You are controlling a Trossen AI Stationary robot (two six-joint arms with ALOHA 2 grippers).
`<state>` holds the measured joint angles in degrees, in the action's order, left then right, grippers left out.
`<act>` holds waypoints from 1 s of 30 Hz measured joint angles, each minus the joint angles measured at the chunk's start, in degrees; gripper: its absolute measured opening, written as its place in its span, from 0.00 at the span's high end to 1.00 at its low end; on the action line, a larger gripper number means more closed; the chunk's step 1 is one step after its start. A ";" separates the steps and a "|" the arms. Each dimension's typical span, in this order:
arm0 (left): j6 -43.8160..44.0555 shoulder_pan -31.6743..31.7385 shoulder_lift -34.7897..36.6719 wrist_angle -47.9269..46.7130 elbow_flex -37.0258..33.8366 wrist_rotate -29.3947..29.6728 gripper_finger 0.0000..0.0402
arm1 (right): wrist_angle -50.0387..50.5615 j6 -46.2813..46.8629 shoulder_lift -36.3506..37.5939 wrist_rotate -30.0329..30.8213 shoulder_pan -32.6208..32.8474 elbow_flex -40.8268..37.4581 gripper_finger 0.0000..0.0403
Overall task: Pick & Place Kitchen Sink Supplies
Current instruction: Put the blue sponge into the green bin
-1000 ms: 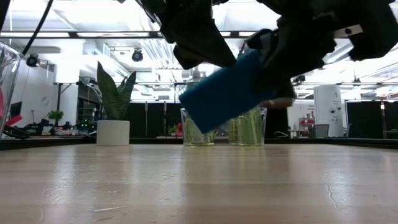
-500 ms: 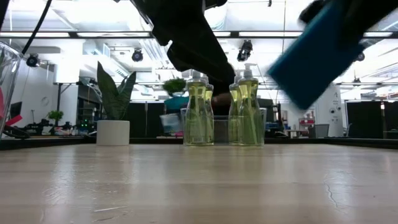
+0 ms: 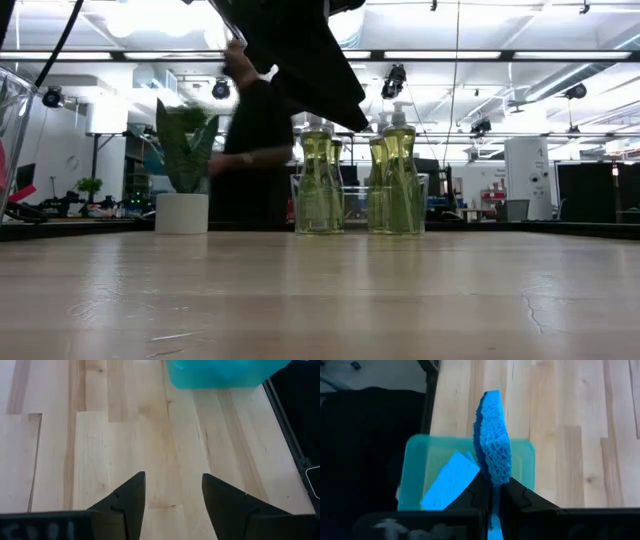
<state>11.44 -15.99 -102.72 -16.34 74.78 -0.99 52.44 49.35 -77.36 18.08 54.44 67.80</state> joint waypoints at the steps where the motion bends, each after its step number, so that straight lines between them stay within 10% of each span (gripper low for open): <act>1: -0.07 0.00 0.00 0.05 0.00 0.02 0.54 | 0.08 1.10 -0.23 1.03 1.56 -0.50 0.97; 14: 0.43 0.00 0.00 0.04 0.02 0.02 0.53 | -5.22 15.62 -5.37 11.10 13.70 -9.94 0.94; 30: -2.74 0.02 0.14 -0.15 0.02 0.02 0.53 | -5.84 26.07 -7.75 11.99 16.58 -10.97 0.52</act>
<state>8.70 -15.97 -102.57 -16.49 74.81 -0.97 46.59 75.42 -85.11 30.07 71.02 56.83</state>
